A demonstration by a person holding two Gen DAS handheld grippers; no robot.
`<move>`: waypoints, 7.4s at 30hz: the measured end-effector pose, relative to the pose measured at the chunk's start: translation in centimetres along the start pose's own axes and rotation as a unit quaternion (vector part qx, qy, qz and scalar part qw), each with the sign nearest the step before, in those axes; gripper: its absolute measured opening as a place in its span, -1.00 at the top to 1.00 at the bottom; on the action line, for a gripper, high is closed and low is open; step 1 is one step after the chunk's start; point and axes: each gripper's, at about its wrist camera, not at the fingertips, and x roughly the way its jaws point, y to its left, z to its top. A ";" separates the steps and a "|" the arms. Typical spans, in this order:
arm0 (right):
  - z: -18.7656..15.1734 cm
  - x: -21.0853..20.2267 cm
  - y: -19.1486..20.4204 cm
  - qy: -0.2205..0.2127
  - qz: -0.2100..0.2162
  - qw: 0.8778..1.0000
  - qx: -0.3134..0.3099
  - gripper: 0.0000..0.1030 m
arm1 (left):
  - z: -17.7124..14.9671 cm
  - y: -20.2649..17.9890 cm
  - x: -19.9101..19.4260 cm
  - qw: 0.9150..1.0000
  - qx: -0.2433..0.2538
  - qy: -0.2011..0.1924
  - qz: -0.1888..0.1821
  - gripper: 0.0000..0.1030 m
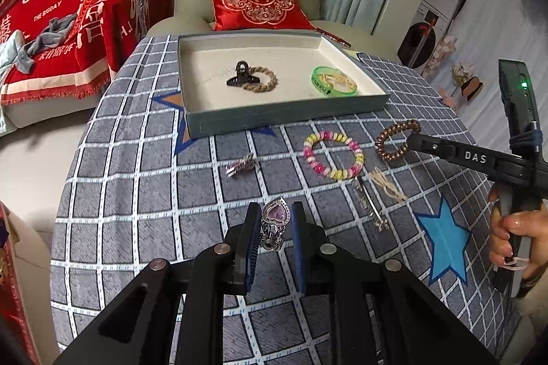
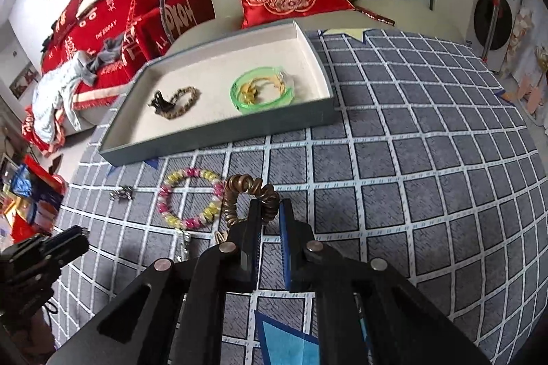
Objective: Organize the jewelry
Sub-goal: 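Carry the bead bracelet and heart pendant into the white tray with both tools, then open both tools to release the items in the tray, then withdraw both tools from the tray back over the table, then grasp the beige hair pin with the right tool while the left tool grasps the small silver charm, then carry the hair pin and silver charm into the white tray with both tools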
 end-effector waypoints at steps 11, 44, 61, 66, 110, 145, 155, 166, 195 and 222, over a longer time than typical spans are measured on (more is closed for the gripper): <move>5.4 -1.0 0.5 -0.030 0.041 0.998 0.027 0.79 | 6.3 -0.4 1.1 0.999 0.013 -0.037 0.010 0.37; 15.3 13.9 0.4 0.013 0.020 0.999 0.046 0.70 | 16.3 4.2 15.4 0.995 -0.032 0.018 0.095 0.37; 14.6 10.1 0.2 -0.024 0.050 0.997 0.060 -0.37 | 16.2 3.3 14.5 0.994 -0.016 -0.005 0.111 0.36; 14.0 8.9 -0.3 -0.025 0.049 0.996 0.067 -0.38 | 16.5 3.1 13.9 0.994 -0.016 -0.014 0.105 0.36; -3.0 -2.3 0.7 0.031 0.035 0.999 0.018 -1.00 | -0.1 1.9 3.1 0.994 0.025 0.020 0.103 -1.00; -4.6 2.0 4.3 0.060 -0.062 0.991 -0.107 -0.20 | 2.1 0.7 7.1 0.995 0.055 0.031 0.080 -0.47; -4.1 2.2 5.1 0.069 -0.056 0.990 -0.108 0.39 | 1.6 -1.3 6.7 0.994 0.086 0.030 0.057 0.45; -4.0 1.3 3.7 0.062 -0.039 0.995 -0.068 0.82 | 1.4 -1.7 5.4 0.995 0.084 0.024 0.039 0.45; 1.1 -3.5 2.0 -0.017 0.033 0.999 -0.007 0.82 | 5.9 -0.8 1.0 0.998 0.048 -0.034 0.003 0.59; 12.0 6.8 1.8 -0.011 0.040 0.999 0.024 0.82 | 11.5 2.9 9.9 0.997 0.020 -0.019 0.071 0.59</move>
